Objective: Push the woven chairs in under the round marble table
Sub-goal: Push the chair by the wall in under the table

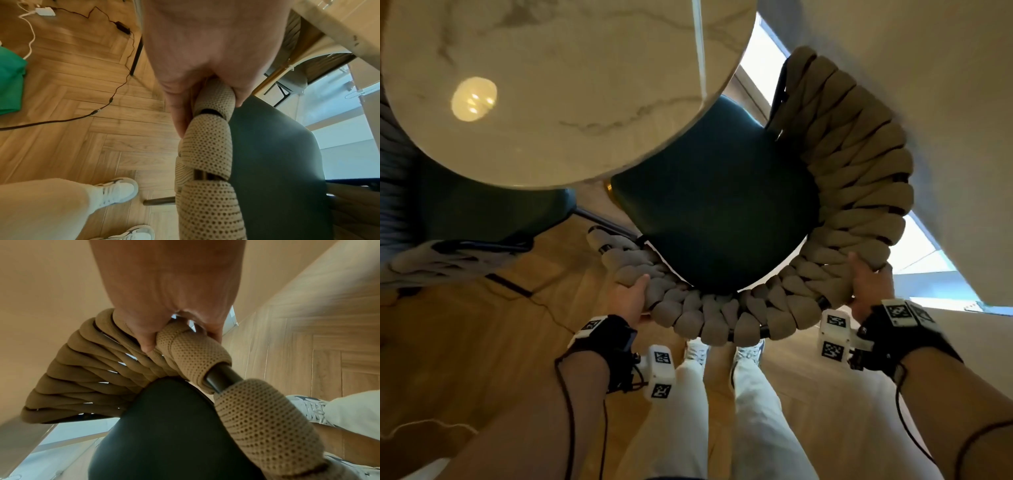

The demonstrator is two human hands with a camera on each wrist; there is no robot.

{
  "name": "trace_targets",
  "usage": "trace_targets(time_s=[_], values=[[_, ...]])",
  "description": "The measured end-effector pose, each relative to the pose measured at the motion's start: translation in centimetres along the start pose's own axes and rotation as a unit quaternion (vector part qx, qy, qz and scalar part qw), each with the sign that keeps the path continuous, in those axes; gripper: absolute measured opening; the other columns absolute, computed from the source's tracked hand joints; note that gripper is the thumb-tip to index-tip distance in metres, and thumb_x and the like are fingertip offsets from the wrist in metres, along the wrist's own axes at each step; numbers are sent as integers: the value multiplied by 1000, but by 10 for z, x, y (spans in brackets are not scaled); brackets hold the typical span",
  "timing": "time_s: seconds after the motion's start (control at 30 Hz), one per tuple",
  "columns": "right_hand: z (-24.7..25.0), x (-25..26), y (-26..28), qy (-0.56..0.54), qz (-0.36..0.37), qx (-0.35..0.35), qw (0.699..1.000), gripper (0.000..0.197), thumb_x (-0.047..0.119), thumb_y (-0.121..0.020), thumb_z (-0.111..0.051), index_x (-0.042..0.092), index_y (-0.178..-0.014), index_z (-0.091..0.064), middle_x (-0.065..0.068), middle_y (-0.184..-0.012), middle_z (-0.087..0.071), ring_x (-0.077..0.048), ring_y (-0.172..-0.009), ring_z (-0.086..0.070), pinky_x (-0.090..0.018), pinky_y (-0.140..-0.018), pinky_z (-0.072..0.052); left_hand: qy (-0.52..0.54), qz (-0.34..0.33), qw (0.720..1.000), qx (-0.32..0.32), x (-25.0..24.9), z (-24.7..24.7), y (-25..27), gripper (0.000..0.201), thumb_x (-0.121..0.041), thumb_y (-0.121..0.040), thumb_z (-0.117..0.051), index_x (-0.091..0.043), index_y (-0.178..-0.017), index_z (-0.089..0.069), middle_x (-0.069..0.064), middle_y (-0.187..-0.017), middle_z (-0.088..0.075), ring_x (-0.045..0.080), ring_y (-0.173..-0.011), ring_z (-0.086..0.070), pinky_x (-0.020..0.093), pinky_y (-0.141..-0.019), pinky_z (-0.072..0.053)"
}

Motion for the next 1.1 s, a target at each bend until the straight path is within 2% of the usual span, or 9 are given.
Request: trace_targets(time_s=[0.2,0.33,0.4,0.47,0.57,0.7,0.83,0.97,1.1], values=[[-3,-4,13,3,7,1,1000,80,54,-76,-67,22,-143,-39,-11,-137,-54,-36,-119,-57,-58,-97,-49,-52,-7,998,-32,-4,15,-4,36,-26,-98,-57,-4,-126,-58,12,-122,-65,18,-77,-59,28,-66,-59],[-12,-25,36,-28,-17,16,999,61,37,-88,-67,21,-141,-40,-11,-131,-57,-35,-111,-61,-55,-85,-55,-78,30,996,-9,4,36,-17,30,-25,-93,-64,-5,-115,-61,25,-133,-59,37,-101,-63,51,-97,-54],[-20,-38,51,-35,-28,21,999,57,34,-90,-66,20,-139,-41,-11,-129,-57,-35,-110,-62,-54,-82,-55,-40,26,998,-31,5,55,-20,12,-25,-91,-65,-14,-88,-61,23,-119,-65,41,-104,-62,63,-95,-51],[-29,-48,64,-37,-39,26,998,54,31,-92,-65,19,-139,-41,-10,-125,-56,-35,-107,-61,-52,-81,-55,-46,16,998,-36,9,74,-27,13,-29,-87,-66,-20,-81,-59,14,-98,-66,40,-98,-64,64,-90,-53],[-37,-61,76,-33,-42,31,998,51,29,-93,-64,18,-138,-43,-9,-121,-57,-34,-104,-62,-51,-80,-54,-61,2,998,-22,24,96,-48,19,-38,-77,-68,-23,-86,-63,10,-97,-68,38,-96,-65,61,-88,-56],[-38,-60,76,-15,-32,13,999,53,31,-91,-64,20,-139,-44,-14,-130,-58,-37,-110,-62,-53,-82,-56,-95,11,995,-13,36,106,-67,50,-47,-77,-67,-5,-104,-63,15,-109,-69,40,-96,-70,51,-77,-62],[-36,-60,77,2,-29,-13,999,52,30,-90,-65,19,-138,-47,-16,-131,-58,-38,-110,-62,-53,-82,-57,-13,33,999,1,19,99,-35,14,-31,-83,-67,-19,-83,-60,17,-100,-67,42,-98,-65,65,-85,-56],[-36,-64,79,20,-22,-42,999,49,29,-89,-63,17,-134,-50,-17,-125,-60,-40,-108,-62,-55,-86,-56,-13,41,999,1,15,100,-30,12,-24,-91,-63,-17,-82,-59,16,-100,-66,42,-99,-64,65,-88,-55],[-36,-78,90,35,-27,-69,997,52,35,-84,-63,15,-131,-52,-18,-124,-61,-41,-107,-62,-59,-88,-55,-73,31,997,1,11,104,-32,37,-25,-96,-59,5,-117,-59,28,-121,-65,46,-107,-67,56,-87,-59]])
Point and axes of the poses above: each hand's wrist, its own y-axis away from the middle knuckle, its own z-axis out of the back of the hand, x = y × z, the point moved 4 cm from there along -y, towards the middle knuckle
